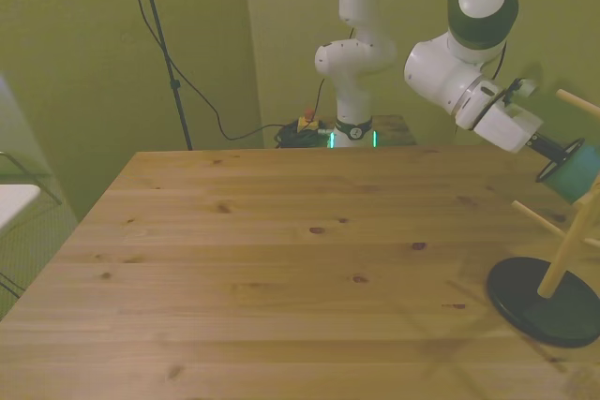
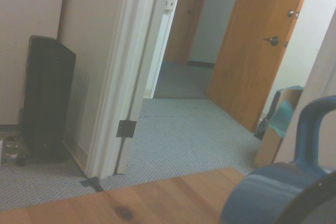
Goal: Unload the mug
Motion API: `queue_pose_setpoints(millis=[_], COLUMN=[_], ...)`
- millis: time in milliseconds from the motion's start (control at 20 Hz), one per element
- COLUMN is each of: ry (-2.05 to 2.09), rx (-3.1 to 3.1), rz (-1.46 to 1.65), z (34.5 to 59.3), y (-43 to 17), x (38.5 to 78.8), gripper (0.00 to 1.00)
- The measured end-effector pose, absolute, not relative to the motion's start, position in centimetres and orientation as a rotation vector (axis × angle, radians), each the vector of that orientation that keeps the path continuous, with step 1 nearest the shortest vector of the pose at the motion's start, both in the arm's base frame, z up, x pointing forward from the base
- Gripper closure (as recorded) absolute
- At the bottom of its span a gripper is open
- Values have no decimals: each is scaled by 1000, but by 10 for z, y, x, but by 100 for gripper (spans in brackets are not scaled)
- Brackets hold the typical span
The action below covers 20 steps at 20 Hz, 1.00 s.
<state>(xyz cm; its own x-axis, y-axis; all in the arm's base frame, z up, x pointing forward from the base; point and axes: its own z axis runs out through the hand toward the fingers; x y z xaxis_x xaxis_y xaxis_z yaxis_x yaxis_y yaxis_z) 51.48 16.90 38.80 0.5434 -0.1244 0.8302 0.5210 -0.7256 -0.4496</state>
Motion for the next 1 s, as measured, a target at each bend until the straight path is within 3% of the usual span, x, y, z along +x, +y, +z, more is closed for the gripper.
queue_pose_setpoints(millis=[400,1000], ry=[-362,-212], rx=[-2090,-2058], rz=[-1181,-1265], z=[387,438], y=[173,191], x=[489,443], gripper=[100,100])
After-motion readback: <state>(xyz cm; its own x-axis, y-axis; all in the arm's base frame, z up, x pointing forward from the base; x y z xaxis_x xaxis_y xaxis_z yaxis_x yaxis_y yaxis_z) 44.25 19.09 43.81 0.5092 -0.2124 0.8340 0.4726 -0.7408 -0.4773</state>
